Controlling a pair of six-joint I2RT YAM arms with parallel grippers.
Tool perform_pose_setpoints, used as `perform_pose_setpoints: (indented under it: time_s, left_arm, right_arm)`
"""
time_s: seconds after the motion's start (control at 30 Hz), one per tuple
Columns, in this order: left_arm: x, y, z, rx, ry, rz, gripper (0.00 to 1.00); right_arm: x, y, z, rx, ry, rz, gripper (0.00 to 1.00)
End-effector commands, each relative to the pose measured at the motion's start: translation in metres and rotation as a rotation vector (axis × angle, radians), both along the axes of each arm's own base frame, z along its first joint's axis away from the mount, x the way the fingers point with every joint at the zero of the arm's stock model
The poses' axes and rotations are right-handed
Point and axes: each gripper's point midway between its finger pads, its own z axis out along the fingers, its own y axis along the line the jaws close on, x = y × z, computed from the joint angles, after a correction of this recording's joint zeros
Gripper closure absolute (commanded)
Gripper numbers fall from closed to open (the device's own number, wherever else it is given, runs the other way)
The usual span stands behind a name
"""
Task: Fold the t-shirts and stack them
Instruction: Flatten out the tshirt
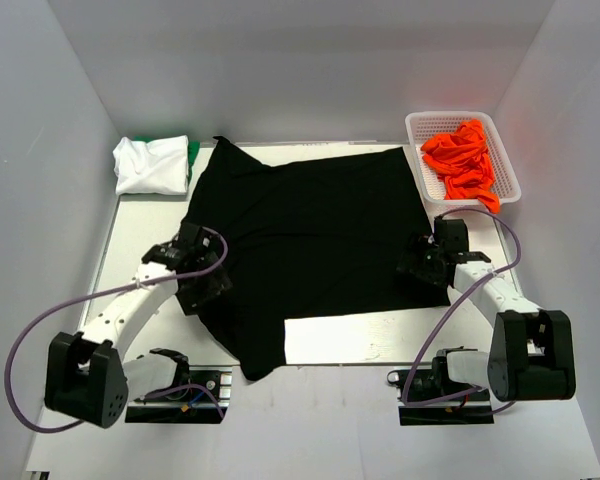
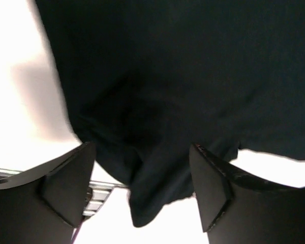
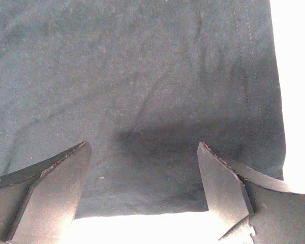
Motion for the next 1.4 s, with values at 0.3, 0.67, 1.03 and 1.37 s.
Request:
perform_pose_setpoints:
  time_s: [0.3, 0.67, 1.03, 1.37]
  left_arm:
    - [0.029, -0.060, -0.005, -0.256, -0.080, -0.130, 0.17]
    - [-0.036, 0.011, -0.045, 0.097, 0.230, 0.109, 0.14]
    - [0.017, 0.052, -0.039, 0.395, 0.177, 0.198, 0.03]
    - [0.048, 0.068, 0.030, 0.521, 0.141, 0.155, 0.01]
  right_arm:
    - [-0.007, 0.003, -0.007, 0.022, 0.014, 0.000, 0.10]
    - [-0.011, -0.002, -0.016, 0.009, 0.043, -0.036, 0.10]
    - [-0.007, -0.024, -0.021, -0.057, 0.078, -0.109, 0.10]
    - [0.027, -0.024, 0.023, -0.053, -0.023, -0.056, 0.10]
